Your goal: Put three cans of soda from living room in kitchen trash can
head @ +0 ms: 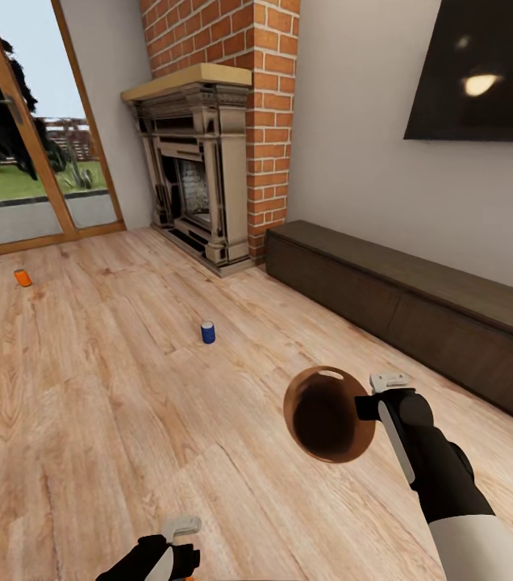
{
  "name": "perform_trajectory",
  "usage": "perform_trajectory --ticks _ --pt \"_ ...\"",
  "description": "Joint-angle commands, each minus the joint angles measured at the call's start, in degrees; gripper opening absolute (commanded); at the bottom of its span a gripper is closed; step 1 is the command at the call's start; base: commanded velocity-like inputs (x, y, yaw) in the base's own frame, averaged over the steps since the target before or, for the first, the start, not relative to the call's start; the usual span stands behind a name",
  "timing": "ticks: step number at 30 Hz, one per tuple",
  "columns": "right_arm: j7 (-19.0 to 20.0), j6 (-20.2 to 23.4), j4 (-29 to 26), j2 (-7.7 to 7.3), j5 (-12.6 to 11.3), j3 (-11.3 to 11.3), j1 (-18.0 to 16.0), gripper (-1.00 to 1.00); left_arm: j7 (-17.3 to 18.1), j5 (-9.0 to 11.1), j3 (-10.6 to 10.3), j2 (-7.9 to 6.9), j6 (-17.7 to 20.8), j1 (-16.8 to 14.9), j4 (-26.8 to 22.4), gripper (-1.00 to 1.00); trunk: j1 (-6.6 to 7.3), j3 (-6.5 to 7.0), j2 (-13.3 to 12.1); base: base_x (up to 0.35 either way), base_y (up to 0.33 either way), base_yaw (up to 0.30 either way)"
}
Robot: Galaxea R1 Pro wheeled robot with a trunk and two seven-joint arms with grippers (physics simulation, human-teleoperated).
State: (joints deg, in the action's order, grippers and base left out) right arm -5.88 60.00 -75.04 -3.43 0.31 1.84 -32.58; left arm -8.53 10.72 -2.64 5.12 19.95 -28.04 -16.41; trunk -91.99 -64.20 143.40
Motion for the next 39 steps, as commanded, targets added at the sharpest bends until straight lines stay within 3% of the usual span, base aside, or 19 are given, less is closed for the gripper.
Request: perform_trajectory --ticks 1,6,11,18,24,35,39 --pt "0.2 0.0 0.0 0.0 -0.5 0.0 0.0 -1.0 0.0 0.0 0.0 0.01 0.0 0.0 0.0 1.0 0.01 0.01 0.0 0.0 0.0 0.0" --pt "0.2 0.0 0.0 0.0 -0.5 0.0 0.0 -1.0 0.0 0.0 0.0 0.03 0.0 0.0 0.0 1.0 0.01 0.01 0.0 0.0 0.0 0.0" --pt "0.2 0.0 0.0 0.0 -0.5 0.0 0.0 -1.0 0.1 0.1 0.0 0.0 0.0 0.0 0.0 1.0 -0.12 -1.1 0.1 0.0 0.0 0.0" --pt "0.2 0.0 0.0 0.0 -0.5 0.0 0.0 -1.0 0.2 0.1 0.0 -0.02 -0.1 0.0 0.0 1.0 -0.12 -1.1 0.1 0.0 0.0 0.0" --pt "0.2 0.0 0.0 0.0 -0.5 0.0 0.0 -1.0 0.2 0.2 0.0 -0.03 -0.2 0.0 -0.1 1.0 -0.28 -2.43 0.2 0.0 0.0 0.0" --pt "0.2 0.0 0.0 0.03 -0.5 0.1 0.0 -1.0 0.3 0.4 0.1 -0.02 -0.5 -0.1 -0.2 1.0 -0.28 -2.43 0.2 0.0 0.0 0.0" --pt "0.2 0.0 0.0 0.05 -0.5 0.1 0.0 -1.0 0.3 0.4 0.2 -0.03 -0.5 -0.1 -0.1 1.0 -0.38 -3.32 0.2 0.0 0.0 0.0"
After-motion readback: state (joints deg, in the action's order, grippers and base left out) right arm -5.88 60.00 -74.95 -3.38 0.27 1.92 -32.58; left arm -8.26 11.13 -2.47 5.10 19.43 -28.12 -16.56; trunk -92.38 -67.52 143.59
